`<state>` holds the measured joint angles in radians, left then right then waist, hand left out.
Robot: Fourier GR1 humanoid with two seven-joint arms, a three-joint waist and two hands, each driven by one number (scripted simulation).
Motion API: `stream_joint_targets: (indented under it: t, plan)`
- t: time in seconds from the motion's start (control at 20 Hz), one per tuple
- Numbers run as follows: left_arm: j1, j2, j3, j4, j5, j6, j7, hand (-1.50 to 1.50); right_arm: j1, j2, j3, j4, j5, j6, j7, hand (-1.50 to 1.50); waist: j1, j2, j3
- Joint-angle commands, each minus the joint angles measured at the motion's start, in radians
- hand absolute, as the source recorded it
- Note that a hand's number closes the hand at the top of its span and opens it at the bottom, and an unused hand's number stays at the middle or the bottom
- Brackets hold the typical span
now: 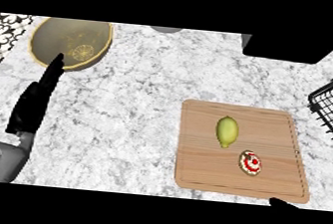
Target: Pick the cupcake from the cutting board and place it in the tiered basket
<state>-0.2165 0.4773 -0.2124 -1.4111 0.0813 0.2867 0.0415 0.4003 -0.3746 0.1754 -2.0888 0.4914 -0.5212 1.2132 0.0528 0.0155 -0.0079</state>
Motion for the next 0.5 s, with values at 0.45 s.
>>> stream_joint_targets:
  t: [0.45]
  plan:
    - [0.01, -0.012, 0.031, 0.014, 0.002, -0.008, 0.0, 0.0, -0.189, 0.201, 0.012, 0.113, 0.196, 0.22, 0.275, -1.5, -0.028, -0.01, 0.003]
